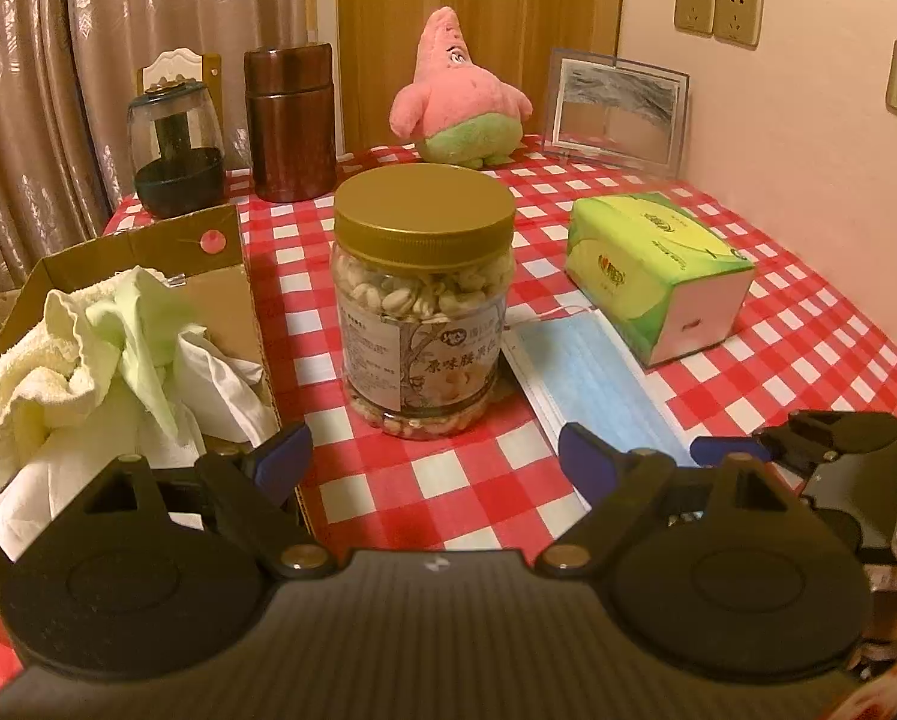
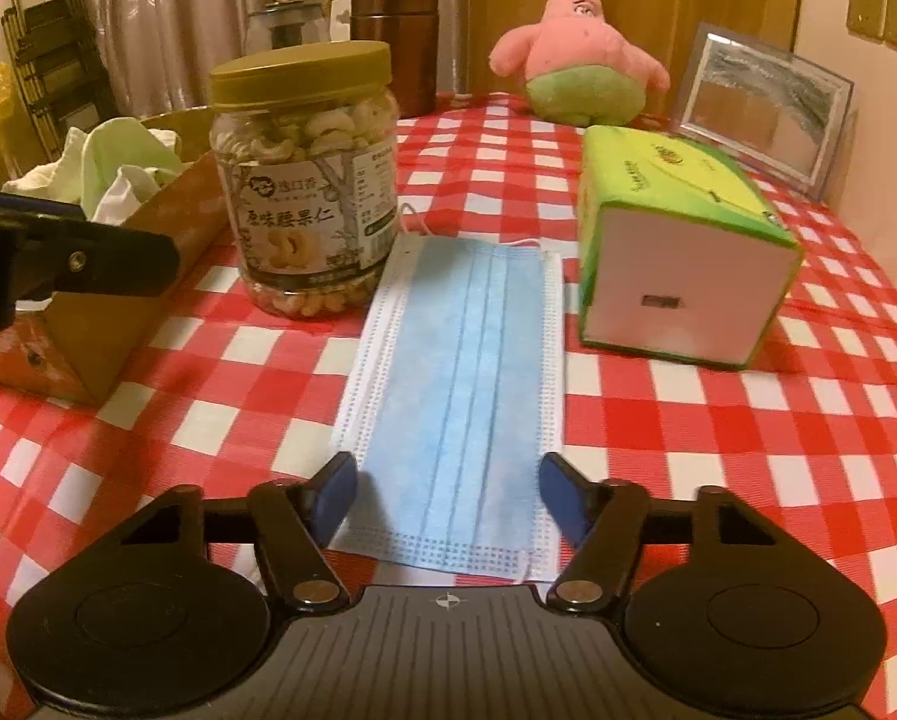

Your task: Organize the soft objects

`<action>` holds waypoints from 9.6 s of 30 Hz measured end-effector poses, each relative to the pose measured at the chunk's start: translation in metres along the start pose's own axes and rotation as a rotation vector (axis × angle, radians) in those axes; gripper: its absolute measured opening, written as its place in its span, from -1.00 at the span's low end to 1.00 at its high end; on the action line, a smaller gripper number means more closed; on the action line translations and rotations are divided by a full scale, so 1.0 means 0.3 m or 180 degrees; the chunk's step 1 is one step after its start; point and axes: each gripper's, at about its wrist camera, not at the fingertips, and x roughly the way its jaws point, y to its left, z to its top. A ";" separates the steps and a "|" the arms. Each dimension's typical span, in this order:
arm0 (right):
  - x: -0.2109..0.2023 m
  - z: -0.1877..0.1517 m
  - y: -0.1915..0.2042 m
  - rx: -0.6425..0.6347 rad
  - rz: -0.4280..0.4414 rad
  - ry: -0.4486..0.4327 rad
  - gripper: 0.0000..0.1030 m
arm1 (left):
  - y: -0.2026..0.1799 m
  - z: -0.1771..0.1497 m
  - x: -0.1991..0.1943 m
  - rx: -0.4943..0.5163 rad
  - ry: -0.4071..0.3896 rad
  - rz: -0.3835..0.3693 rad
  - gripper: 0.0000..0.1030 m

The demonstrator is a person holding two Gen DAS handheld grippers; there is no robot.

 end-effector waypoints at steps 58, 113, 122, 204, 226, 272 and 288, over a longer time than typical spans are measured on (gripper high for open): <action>-0.313 0.056 -0.317 0.0072 -0.0349 -0.0557 -1.00 | -0.339 0.046 0.327 0.0718 -0.0110 -0.0114 -0.16; -0.621 0.138 -0.036 0.0055 0.0109 -0.0692 -1.00 | -0.151 0.064 -0.380 -0.0410 -0.0243 -0.0010 -0.85; -0.664 0.236 0.036 0.0030 0.0278 -0.0805 -1.00 | -0.071 0.132 -0.464 -0.0383 -0.0285 0.0115 -0.85; 0.361 0.562 0.624 -0.0366 0.0941 0.0498 -1.00 | 0.747 -0.019 0.066 -0.0686 0.0506 0.0231 -0.85; 0.279 0.508 0.639 -0.0555 0.1132 0.0639 -0.99 | 0.734 -0.050 -0.032 -0.0732 0.0477 0.0203 -0.51; -0.073 0.434 0.517 -0.0475 0.1130 0.0290 0.56 | 0.631 -0.107 -0.350 -0.0885 0.0259 0.0649 1.00; -0.258 0.409 0.436 -0.0249 0.0984 0.0227 0.60 | 0.514 -0.109 -0.491 -0.1027 0.0226 0.0948 1.00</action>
